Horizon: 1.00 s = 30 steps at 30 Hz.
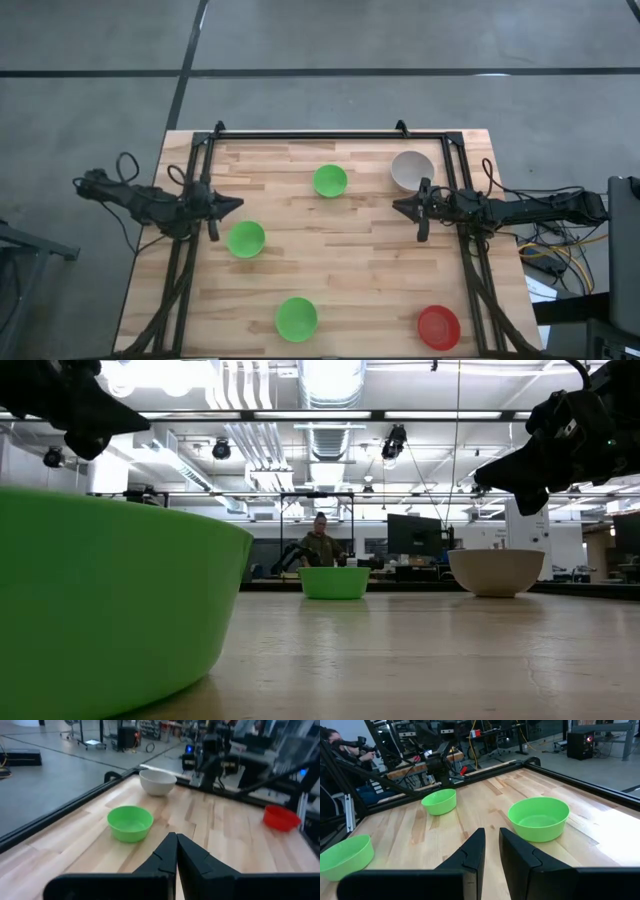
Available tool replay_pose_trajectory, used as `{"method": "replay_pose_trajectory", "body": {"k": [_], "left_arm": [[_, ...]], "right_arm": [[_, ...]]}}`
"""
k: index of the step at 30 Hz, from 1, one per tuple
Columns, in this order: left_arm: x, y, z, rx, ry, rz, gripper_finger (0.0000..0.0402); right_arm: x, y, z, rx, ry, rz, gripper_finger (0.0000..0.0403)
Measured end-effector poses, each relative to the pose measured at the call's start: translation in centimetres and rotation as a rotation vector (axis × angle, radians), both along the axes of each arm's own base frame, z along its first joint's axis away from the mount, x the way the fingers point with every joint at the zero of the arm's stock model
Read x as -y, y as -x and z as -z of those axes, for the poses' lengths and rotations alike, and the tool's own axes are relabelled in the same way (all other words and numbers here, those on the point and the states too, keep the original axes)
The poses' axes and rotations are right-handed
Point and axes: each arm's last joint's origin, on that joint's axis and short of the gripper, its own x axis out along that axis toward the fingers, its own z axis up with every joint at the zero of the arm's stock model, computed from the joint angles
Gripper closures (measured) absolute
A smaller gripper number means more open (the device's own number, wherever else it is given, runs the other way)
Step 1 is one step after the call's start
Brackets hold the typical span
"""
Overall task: Nest bowls inside each other
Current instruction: Stack the top right green bowl on top of the gray bowl
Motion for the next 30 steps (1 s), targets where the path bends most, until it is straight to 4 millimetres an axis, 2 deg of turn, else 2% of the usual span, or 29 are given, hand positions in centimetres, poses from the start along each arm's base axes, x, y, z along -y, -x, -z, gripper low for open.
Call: {"method": "replay_pose_trajectory", "body": {"k": [8,13,17,22,27,30], "left_arm": [[0.3,-1.1,-2.3,-0.154,-0.061,-0.016,0.0392],[0.3,-2.5,-2.5,-0.225,-0.078,-0.053,0.0392],[0.0,-3.5,-2.4,-0.265,-0.018,-0.039,0.0392],[-0.4,-4.2,-2.0,-0.312,0.117,0.062,0.0392],[-0.9,-4.4,-1.5,-0.371,0.262,0.035,0.0392],[-1.0,-4.6,-1.5,-0.424,0.28,0.03,0.0392]], "right_arm": [[0.0,0.0,0.0,0.0,0.0,0.0,0.0349],[0.0,0.0,0.0,0.0,0.0,0.0,0.0349],[0.0,0.0,0.0,0.0,0.0,0.0,0.0349],[0.0,0.0,0.0,0.0,0.0,0.0,0.0349],[0.0,0.0,0.0,0.0,0.0,0.0,0.0349],[0.0,0.0,0.0,-0.001,0.0,0.0,0.0349]]}}
